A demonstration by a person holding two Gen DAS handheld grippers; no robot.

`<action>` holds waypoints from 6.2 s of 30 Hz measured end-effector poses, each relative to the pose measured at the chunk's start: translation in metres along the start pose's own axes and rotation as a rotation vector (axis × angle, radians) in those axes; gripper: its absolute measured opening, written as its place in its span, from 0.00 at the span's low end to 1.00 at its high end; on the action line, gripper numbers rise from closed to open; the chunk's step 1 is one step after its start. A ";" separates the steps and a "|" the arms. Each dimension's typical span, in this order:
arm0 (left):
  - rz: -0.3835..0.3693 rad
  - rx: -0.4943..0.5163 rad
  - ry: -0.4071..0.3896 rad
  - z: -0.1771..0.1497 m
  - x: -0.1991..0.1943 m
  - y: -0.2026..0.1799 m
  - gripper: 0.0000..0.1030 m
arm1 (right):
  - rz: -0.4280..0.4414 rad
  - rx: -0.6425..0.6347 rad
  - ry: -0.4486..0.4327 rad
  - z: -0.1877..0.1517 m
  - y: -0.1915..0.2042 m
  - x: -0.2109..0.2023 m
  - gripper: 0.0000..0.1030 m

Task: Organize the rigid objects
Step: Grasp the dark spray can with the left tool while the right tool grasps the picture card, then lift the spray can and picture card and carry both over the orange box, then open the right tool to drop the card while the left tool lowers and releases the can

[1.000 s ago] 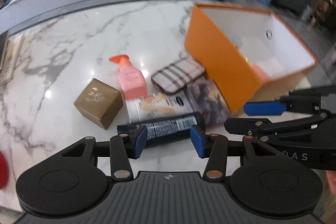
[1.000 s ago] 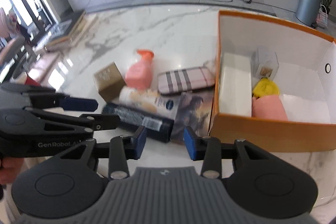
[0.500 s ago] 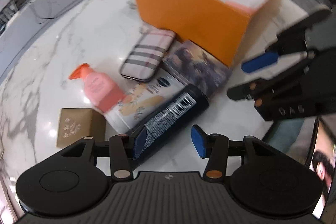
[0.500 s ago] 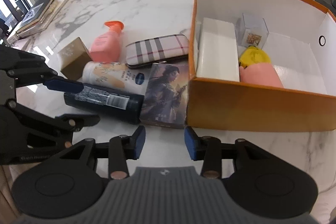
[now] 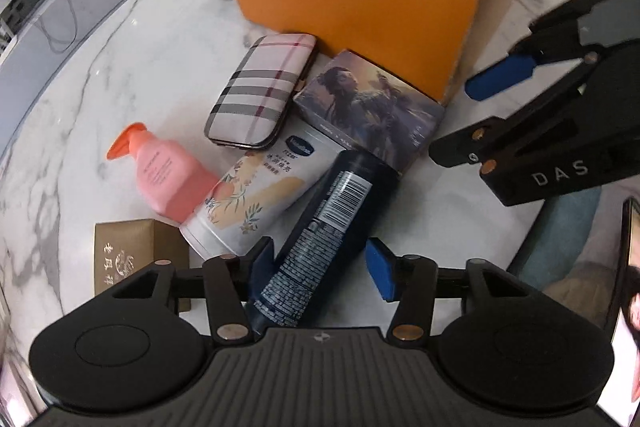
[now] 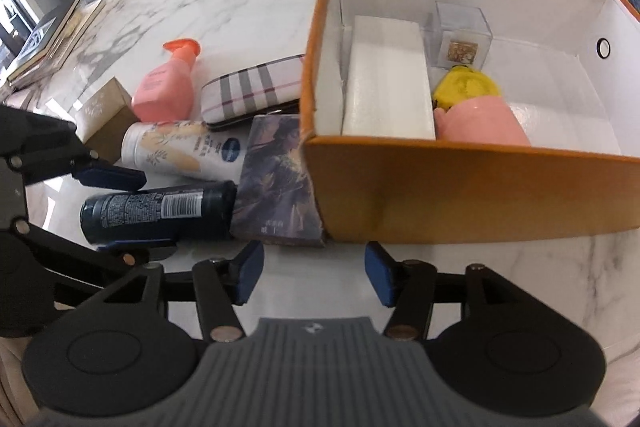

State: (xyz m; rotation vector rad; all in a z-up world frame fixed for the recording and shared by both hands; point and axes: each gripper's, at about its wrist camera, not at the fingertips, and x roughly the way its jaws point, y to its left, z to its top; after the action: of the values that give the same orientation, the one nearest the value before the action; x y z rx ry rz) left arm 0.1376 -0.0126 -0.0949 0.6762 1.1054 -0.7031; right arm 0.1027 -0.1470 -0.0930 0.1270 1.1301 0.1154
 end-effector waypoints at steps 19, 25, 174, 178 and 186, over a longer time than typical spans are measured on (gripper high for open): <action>-0.060 -0.651 -0.025 -0.044 -0.014 0.044 0.52 | 0.029 0.140 0.010 0.004 0.008 0.017 0.70; -0.067 -0.733 -0.065 -0.053 -0.014 0.041 0.50 | 0.020 0.139 -0.006 0.002 0.015 0.018 0.57; -0.190 -0.648 -0.190 0.194 -0.003 -0.012 0.45 | -0.168 -0.062 -0.038 0.096 -0.156 -0.024 0.56; -0.221 -0.656 -0.204 0.206 0.003 -0.015 0.45 | -0.183 -0.040 -0.092 0.097 -0.163 -0.035 0.45; -0.228 -0.638 -0.201 0.234 0.022 -0.027 0.45 | -0.195 -0.027 -0.093 0.094 -0.170 -0.032 0.45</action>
State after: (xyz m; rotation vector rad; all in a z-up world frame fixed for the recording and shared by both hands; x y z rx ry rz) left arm 0.2513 -0.2147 -0.0487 -0.0644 1.1446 -0.5490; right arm 0.1789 -0.3240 -0.0517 -0.0022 1.0420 -0.0490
